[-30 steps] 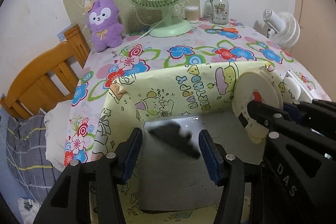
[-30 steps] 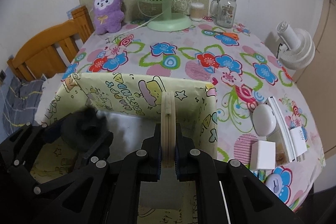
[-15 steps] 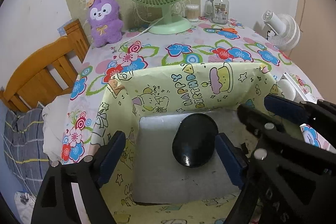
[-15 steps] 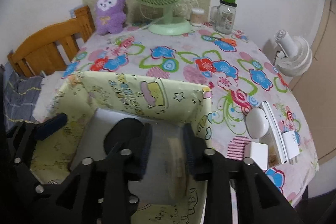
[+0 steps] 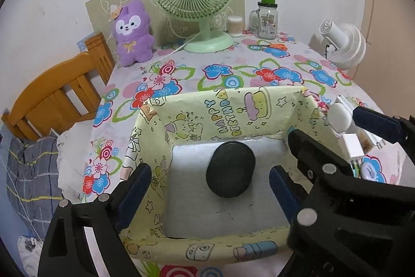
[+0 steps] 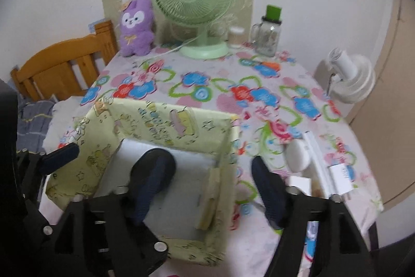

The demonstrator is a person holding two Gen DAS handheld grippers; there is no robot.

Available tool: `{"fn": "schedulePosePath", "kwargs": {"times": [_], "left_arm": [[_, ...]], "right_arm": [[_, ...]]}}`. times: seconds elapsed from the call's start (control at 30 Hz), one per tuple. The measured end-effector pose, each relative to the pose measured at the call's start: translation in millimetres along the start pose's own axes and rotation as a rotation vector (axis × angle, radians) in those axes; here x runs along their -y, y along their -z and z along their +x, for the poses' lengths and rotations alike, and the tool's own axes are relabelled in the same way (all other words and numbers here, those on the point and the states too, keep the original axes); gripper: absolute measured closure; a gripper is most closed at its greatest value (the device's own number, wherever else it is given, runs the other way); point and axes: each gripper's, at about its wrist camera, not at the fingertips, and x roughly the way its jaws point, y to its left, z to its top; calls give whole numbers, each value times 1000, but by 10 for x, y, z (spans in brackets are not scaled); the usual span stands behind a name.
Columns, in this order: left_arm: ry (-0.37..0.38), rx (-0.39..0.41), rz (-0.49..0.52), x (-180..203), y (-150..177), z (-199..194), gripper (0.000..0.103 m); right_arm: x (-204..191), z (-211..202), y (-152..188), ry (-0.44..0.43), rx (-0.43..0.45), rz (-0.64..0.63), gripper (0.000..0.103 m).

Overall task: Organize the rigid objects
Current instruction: 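Lower and release the black cup in the box while the right gripper releases the disc there, then withdraw both grippers from the box toward the remaining white items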

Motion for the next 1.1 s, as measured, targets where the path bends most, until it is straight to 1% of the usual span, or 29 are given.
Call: {"fn": "schedulePosePath", "kwargs": {"times": [0.23,0.37,0.67,1.1], "left_arm": [[2,18,12,110,-2,-110,9],[7,28,22,170,-8,-159,9],[14,53,42,352,-44,-270,9],[33,77,43,623,-104,-427,9]], "right_arm": [[109,-127,23,2,20,8,24],[174,-183,40,9,28,17,21],[357,-309,70,20,46,42,19],[660,-496,96,37,73,64,15]]}}
